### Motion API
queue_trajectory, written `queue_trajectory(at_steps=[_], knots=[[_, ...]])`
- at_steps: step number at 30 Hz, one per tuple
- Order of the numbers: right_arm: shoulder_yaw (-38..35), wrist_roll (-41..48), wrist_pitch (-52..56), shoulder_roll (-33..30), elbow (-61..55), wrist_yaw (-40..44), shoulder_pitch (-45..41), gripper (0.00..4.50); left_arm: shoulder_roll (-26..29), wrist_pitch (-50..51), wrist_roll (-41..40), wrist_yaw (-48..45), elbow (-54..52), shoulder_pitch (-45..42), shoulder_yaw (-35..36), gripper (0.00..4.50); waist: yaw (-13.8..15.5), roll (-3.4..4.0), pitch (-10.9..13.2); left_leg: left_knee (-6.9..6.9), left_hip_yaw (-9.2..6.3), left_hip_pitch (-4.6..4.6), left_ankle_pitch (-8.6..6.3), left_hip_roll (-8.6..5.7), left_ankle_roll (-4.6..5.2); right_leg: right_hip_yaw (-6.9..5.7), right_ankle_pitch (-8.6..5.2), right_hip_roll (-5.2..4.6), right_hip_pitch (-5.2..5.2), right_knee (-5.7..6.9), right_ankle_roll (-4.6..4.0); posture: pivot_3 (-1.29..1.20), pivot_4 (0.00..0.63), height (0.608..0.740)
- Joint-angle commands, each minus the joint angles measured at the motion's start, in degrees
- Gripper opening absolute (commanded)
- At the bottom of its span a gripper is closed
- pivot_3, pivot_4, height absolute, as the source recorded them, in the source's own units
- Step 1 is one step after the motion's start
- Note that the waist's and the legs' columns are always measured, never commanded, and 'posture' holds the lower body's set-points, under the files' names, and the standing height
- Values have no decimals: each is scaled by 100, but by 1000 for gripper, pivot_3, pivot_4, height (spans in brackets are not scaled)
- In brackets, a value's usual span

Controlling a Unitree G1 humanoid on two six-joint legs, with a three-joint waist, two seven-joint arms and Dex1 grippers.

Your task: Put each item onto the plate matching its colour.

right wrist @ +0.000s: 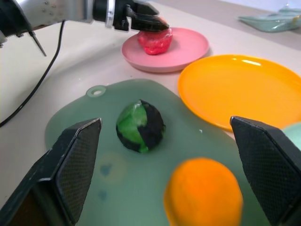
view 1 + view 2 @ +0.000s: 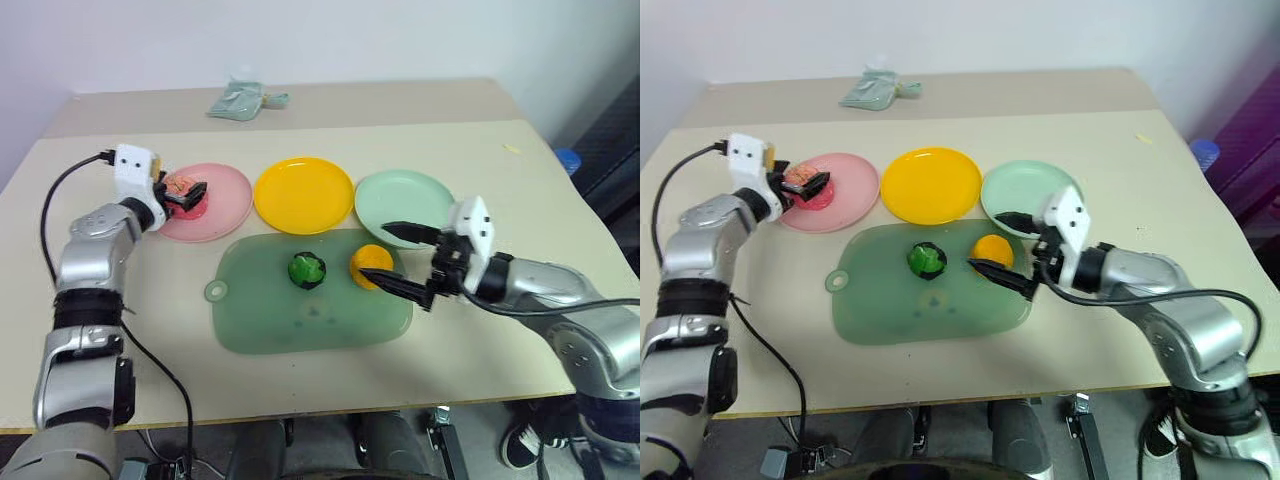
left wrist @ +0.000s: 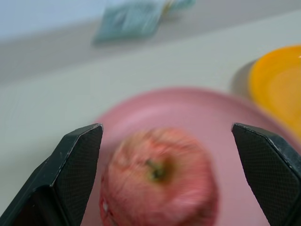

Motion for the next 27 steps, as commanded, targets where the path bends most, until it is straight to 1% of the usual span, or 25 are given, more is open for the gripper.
queue_trajectory(at_steps=[1,2,4,6,8,10,12,16,19,22,23,27], knots=[[454,-311,-1,263,-14,-183,-319,4500,397,-312,-224,-475,-964,692,446,4448,3,1,-1,0,1,0,0,1,0,0,0,-2,1,-1,0,0,150,740],[609,-433,-29,326,37,-184,-386,4500,460,-331,-266,-591,-1183,930,489,4448,24,1,-1,-1,4,1,0,1,0,2,0,-6,1,-1,0,0,150,740],[1149,-873,-73,491,312,-197,-628,4500,601,-522,-294,-957,-1755,1687,528,4448,36,1,-2,1,5,1,0,1,0,1,0,-11,3,-2,0,0,150,740],[1562,-1228,-45,644,624,-243,-835,4500,622,-372,-624,-1357,-2536,2473,574,4448,51,1,-2,2,6,2,0,3,0,1,0,-19,5,-2,0,0,150,740],[1769,-1450,-28,754,846,-261,-946,4500,606,-223,-928,-1652,-3185,3094,578,4448,98,-2,-1,2,4,0,0,2,0,-1,0,-24,7,-4,0,0,150,740],[1941,-1658,-54,844,1026,-240,-1037,4500,598,-200,-1065,-1878,-3775,3717,505,4448,102,-5,-2,3,-3,-4,0,1,0,-7,0,-28,11,-9,0,0,150,740],[2043,-1808,-27,975,1204,-255,-1132,4500,572,-228,-1086,-2006,-4138,4158,406,4448,74,-7,-3,3,-4,-2,-1,0,1,-7,0,-31,14,-11,0,0,150,740],[2216,-2134,8,1169,1486,-305,-1211,4500,466,-248,-1071,-2019,-4515,4584,266,4448,50,-3,-4,-1,-3,3,-1,5,1,-7,0,-19,13,-9,-1,0,150,740],[2194,-2293,-25,1307,1544,-364,-1217,3632,340,-229,-1112,-1941,-4676,4667,193,4500,53,-3,-4,-2,-2,4,-1,3,1,-7,0,-18,14,-9,-1,0,150,740],[1939,-2212,84,1404,1298,-393,-1243,2082,283,-196,-1185,-1962,-4758,4722,160,4500,59,-3,-4,-2,-3,4,-1,2,1,-7,0,-18,14,-9,0,0,150,740],[1788,-2184,114,1398,1202,-423,-1265,1640,275,-203,-1197,-1991,-4781,4740,129,4500,58,-3,-4,-2,-2,4,-1,2,1,-7,0,-18,14,-9,0,0,150,740],[851,-1965,399,1397,1151,-700,-1440,1640,199,-191,-1278,-2052,-5005,4809,-59,4500,64,-2,-4,-2,-2,3,-1,1,1,-7,0,-19,14,-10,0,0,150,740]])
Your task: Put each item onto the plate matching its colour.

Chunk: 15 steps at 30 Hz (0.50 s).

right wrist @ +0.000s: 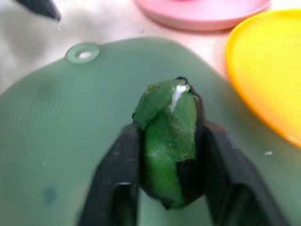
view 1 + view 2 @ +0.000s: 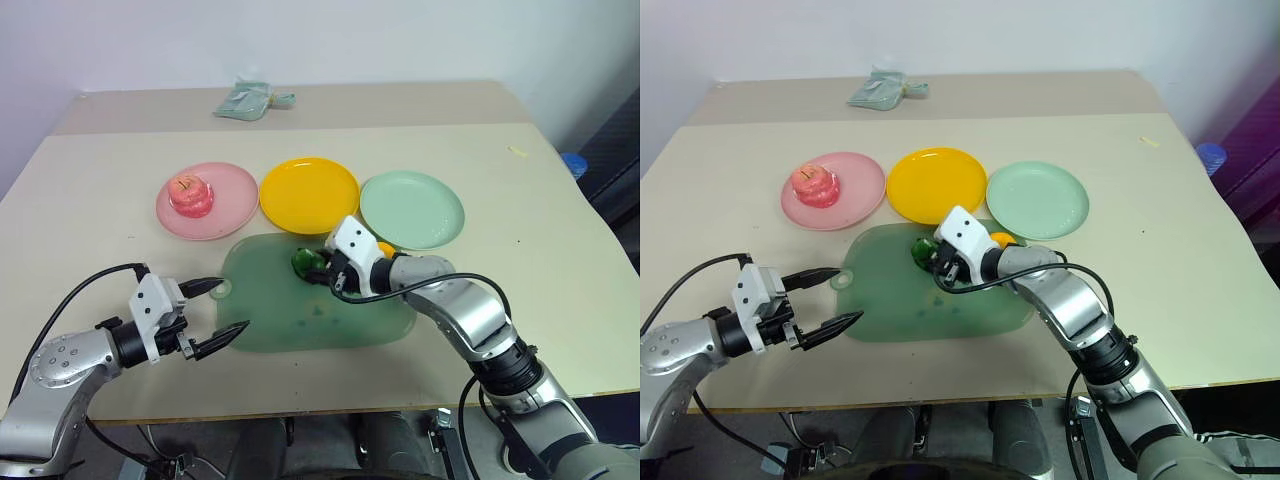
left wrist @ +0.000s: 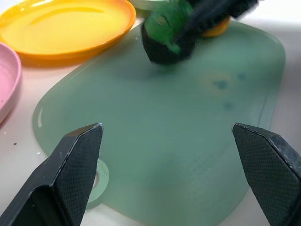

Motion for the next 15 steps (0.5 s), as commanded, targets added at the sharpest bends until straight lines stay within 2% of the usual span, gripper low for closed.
queue_trajectory(at_steps=[1,4,10,11,12,15], knots=[[-962,133,175,-31,-131,-322,-345,1640,-81,5,-207,-65,-380,54,-183,4500,2,0,0,0,0,1,0,0,0,0,0,0,1,0,0,0,150,740],[-1669,-37,269,-151,679,-774,-661,1640,-215,33,-271,-59,-536,15,-478,4500,0,0,0,0,0,1,0,-1,0,0,0,1,1,0,0,0,150,740],[-1928,-444,-492,-292,2326,-908,-939,1640,-365,-50,-110,-25,-400,-240,-882,4500,-22,4,2,-1,8,1,0,-9,0,2,0,6,1,-1,-1,0,150,740],[-1930,-454,-629,-300,2460,-835,-950,2235,-369,-61,-99,-28,-387,-257,-903,4500,-40,8,4,-1,9,1,0,-8,0,4,0,9,0,-1,-1,0,150,740],[-1931,-464,-815,-330,2491,-745,-936,2549,-370,-77,-84,-33,-371,-265,-911,4500,-51,13,6,-2,13,1,0,-7,1,7,0,13,-3,-1,-1,0,150,740],[-1976,-373,-1191,-477,2165,-373,-787,4083,-347,-111,-35,-19,-348,-259,-901,4500,-82,25,10,-6,17,1,-1,-5,2,12,0,15,-9,1,-1,0,150,740]])
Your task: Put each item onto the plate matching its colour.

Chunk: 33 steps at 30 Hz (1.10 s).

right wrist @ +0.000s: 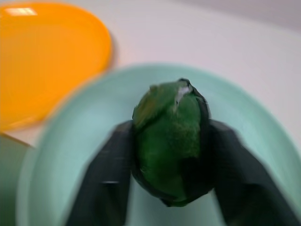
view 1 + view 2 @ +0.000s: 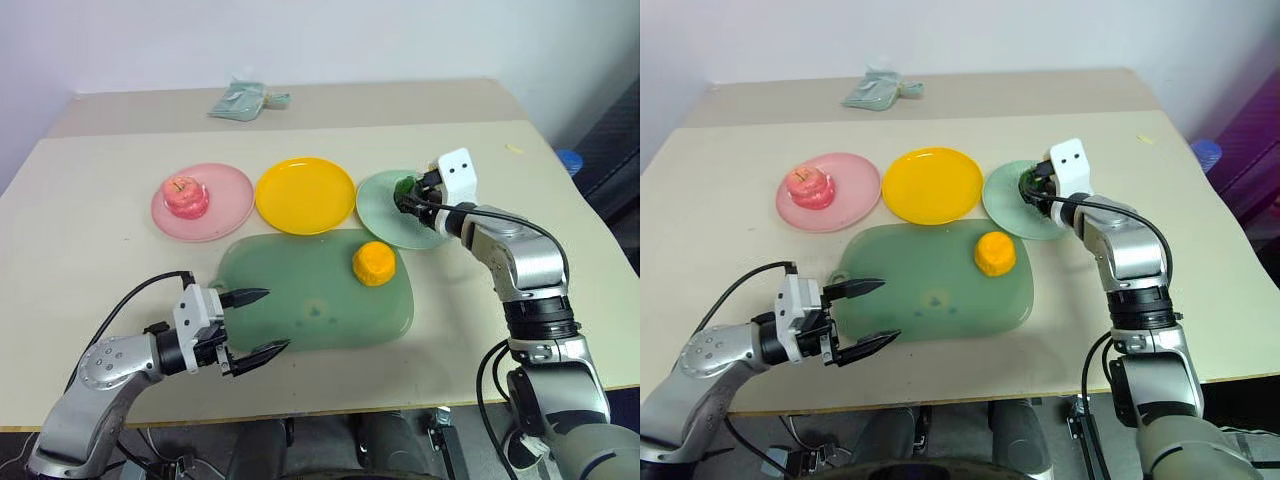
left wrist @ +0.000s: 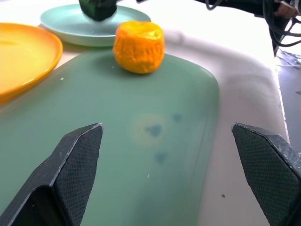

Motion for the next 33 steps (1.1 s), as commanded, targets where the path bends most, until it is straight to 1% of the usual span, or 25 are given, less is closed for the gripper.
queue_trajectory(at_steps=[1,5,7,9,12,14,16,17,18,19,20,21,24,27,29,31,33], knots=[[-187,161,-538,-263,-672,524,88,4446,33,-102,40,41,-58,23,69,4500,-10,1,0,0,-1,-1,0,1,0,0,0,1,0,0,0,0,150,740],[-218,964,-553,-819,-1960,1907,1004,4446,88,-74,47,75,-80,82,130,4500,88,-1,-1,2,-8,-2,-3,3,5,-3,0,-4,9,-8,1,0,150,740],[-64,1207,-436,-1113,-2470,2398,1540,4446,109,-61,37,88,-95,95,140,4500,90,-1,-2,3,-13,3,-3,8,6,-6,0,-4,21,-16,1,0,150,740],[180,1148,-453,-1244,-2692,2572,1881,4446,133,-38,19,100,-106,74,143,4500,81,-2,-2,5,-13,8,-3,8,6,-7,0,-5,29,-17,1,0,150,740],[631,698,-610,-1191,-2550,2433,2023,4446,166,-18,20,106,-101,7,109,4500,42,0,-3,5,-9,13,-3,6,6,-6,0,1,29,-15,1,0,150,740],[823,358,-784,-1104,-2301,2232,1950,4446,173,1,16,115,-121,-16,88,4500,38,5,-7,5,-8,17,-3,6,6,-5,0,4,29,-11,0,0,150,740],[832,275,-825,-914,-2113,2048,1832,4446,177,62,-7,165,-195,-24,87,4500,49,3,-8,5,-9,17,-3,7,6,-6,0,6,29,-11,0,0,150,740],[805,283,-828,-843,-2080,2016,1796,4073,181,90,-20,191,-232,-13,100,4500,54,3,-7,5,-10,16,-3,6,5,-6,0,6,29,-12,0,0,150,740],[784,286,-821,-806,-2093,2002,1773,3934,190,127,-35,221,-275,13,125,4500,65,4,-7,5,-10,15,-3,6,5,-5,0,4,28,-12,0,0,150,740],[766,280,-834,-791,-2121,1998,1759,3598,198,151,-44,242,-304,41,151,4500,74,5,-6,5,-10,12,-3,5,5,-5,0,3,27,-13,0,0,150,740],[730,295,-857,-771,-2172,1989,1721,3136,207,163,-52,258,-318,84,192,4500,81,4,-6,5,-11,10,-3,5,5,-5,0,0,25,-13,0,0,150,740],[690,336,-837,-742,-2220,1969,1665,2879,213,159,-54,267,-314,127,232,4500,82,3,-6,5,-11,9,-3,5,5,-5,0,-1,26,-14,0,0,150,740],[610,409,-820,-595,-2246,1837,1370,2822,218,81,-5,279,-208,236,335,4500,74,4,-6,5,-12,9,-3,5,5,-6,0,1,25,-15,0,0,150,740],[666,403,-661,-97,-1949,1476,651,2822,142,-56,-11,318,82,324,605,4500,3,6,-4,4,-11,10,-3,7,5,-5,0,4,21,-14,0,0,150,740],[821,194,-489,428,-1354,1048,44,2822,57,-181,-17,381,304,328,790,4500,-37,6,-4,2,-12,11,-3,8,5,-5,0,8,16,-4,-2,0,150,740],[1020,-158,-416,911,-460,605,-520,2822,-42,-315,18,472,489,329,938,4500,-81,6,-6,2,-15,11,-2,9,4,-6,-1,9,15,-2,-3,0,150,740],[1129,-369,-683,1332,475,438,-973,2822,-136,-419,24,554,614,355,1082,4500,-73,2,-8,1,-15,10,-1,7,2,-6,-1,5,14,-2,-3,0,150,740]])
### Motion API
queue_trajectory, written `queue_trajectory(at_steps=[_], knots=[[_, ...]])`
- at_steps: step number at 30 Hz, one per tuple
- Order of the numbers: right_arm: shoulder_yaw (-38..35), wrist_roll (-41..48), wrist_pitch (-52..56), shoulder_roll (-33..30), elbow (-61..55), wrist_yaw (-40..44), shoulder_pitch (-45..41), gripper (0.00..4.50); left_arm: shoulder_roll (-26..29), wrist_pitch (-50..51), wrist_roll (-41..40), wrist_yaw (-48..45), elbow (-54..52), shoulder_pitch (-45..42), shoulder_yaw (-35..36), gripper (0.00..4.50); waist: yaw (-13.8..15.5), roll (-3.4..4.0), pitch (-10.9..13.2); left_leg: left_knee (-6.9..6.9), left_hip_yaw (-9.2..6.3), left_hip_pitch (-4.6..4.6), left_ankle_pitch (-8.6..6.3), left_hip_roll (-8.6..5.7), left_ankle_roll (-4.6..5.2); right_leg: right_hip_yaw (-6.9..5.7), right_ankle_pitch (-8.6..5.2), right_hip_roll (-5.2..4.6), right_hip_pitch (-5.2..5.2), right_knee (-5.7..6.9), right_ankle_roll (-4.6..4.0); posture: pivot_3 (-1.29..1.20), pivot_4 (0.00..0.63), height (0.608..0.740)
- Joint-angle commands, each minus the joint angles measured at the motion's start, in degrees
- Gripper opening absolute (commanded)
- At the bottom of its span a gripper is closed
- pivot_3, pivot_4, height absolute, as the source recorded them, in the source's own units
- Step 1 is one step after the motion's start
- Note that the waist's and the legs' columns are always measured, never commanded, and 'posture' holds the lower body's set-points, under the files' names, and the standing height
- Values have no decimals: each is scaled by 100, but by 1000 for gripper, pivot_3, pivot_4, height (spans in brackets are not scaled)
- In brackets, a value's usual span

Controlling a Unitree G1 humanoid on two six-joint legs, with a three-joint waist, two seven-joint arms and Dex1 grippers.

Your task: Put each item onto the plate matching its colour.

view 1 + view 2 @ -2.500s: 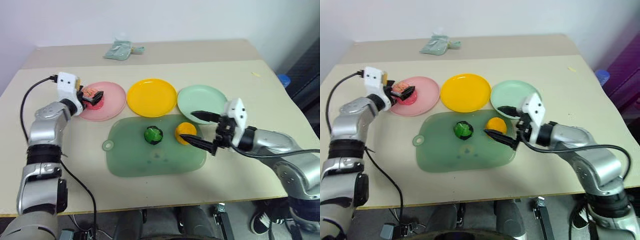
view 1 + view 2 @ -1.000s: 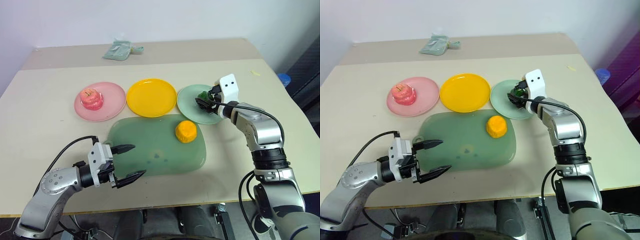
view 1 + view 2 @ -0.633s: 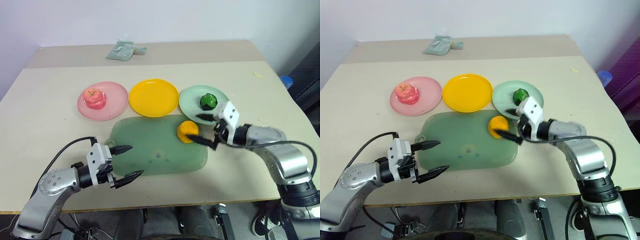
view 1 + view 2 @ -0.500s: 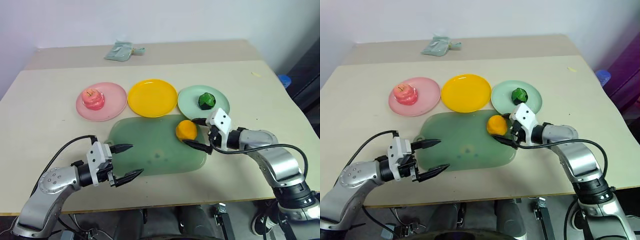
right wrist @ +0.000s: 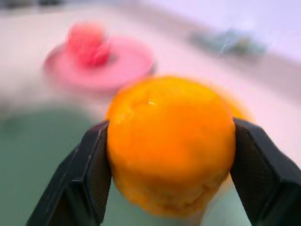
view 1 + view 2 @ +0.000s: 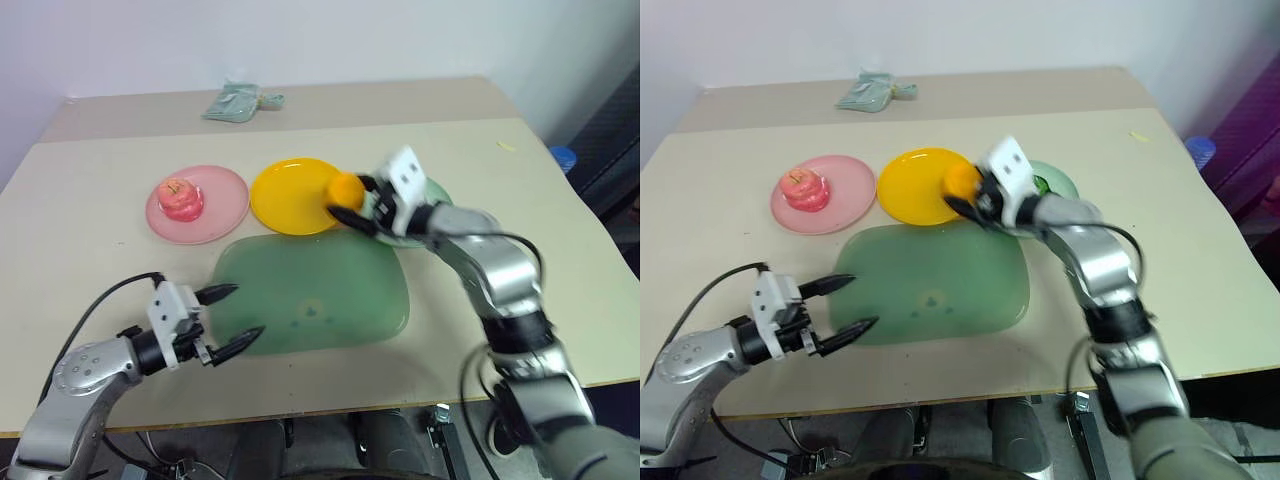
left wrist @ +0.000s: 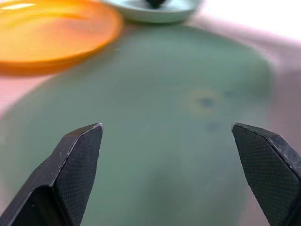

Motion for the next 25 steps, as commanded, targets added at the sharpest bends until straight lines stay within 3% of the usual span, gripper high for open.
queue_trajectory(at_steps=[1,2,5,6,11,16,21,25], knots=[[149,-345,-388,549,1414,-341,-549,2822,-125,-258,-28,135,117,70,349,4500,17,-2,-1,0,-1,-5,0,-2,0,-2,0,-4,-2,-3,0,0,150,740],[144,-404,-579,692,1835,-373,-724,2822,-160,-282,-41,163,121,110,403,4500,8,-2,0,-1,-1,-6,0,-3,-1,-2,0,-8,-5,-4,0,0,150,740],[-44,-468,-1091,860,2707,-401,-1101,4287,-269,-351,20,311,18,271,477,4500,25,0,2,-2,0,-16,0,-7,-1,-4,1,-23,-11,-6,2,0,150,740],[-113,-456,-1224,854,2791,-392,-1151,4405,-301,-377,26,367,-14,324,523,4500,22,0,2,-2,2,-16,0,-8,-1,-3,1,-26,-11,-6,2,0,150,740],[-440,-234,-1580,213,1810,209,-613,4405,-478,-303,-40,846,-133,424,859,4500,44,0,2,-2,0,-17,0,-8,0,-6,1,-27,-12,-6,3,0,150,740],[-1290,539,-1206,-1097,162,1199,818,4405,-343,-187,-4,1196,377,324,1534,4500,95,-1,1,-2,-1,-14,-1,-7,2,-8,1,-24,-5,-8,4,0,150,740],[-2203,918,-852,-2375,-444,1778,2495,4405,-192,-160,-43,1331,785,296,2059,4500,157,-1,2,-1,5,-9,-2,-10,4,-7,1,-19,5,-18,3,0,150,740],[-2568,966,-879,-2727,-501,1850,3240,4405,-196,-89,9,1438,733,378,2173,4500,122,-1,2,-1,15,6,-3,-3,4,1,1,-7,14,-15,3,0,150,740]])
